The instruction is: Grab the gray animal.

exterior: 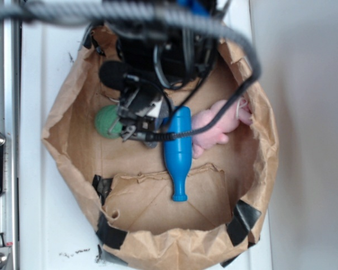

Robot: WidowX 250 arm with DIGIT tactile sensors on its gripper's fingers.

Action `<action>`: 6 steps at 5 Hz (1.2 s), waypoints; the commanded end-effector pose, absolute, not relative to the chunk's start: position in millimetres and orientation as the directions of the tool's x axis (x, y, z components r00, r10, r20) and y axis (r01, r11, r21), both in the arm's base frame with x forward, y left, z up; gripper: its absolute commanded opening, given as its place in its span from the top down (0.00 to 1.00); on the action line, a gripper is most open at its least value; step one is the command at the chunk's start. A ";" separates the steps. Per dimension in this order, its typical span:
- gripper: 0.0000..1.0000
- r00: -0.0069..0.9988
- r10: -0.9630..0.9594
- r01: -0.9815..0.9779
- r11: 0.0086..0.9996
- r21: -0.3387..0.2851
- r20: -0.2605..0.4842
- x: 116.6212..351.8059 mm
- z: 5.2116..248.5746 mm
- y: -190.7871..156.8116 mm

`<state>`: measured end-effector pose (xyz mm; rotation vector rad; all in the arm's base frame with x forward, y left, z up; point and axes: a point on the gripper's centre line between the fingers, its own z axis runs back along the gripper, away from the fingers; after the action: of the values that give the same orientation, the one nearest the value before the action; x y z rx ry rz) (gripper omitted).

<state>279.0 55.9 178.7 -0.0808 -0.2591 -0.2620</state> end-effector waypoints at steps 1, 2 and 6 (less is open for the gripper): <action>0.00 0.941 -0.277 0.276 0.961 0.031 0.196 300.2 119.6 50.2; 0.00 0.944 -0.291 0.285 0.957 0.057 0.155 302.1 91.6 48.0; 0.00 0.945 -0.325 0.322 0.944 0.072 0.043 294.3 41.6 28.1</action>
<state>296.6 32.8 36.6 0.0565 -0.0375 -0.3230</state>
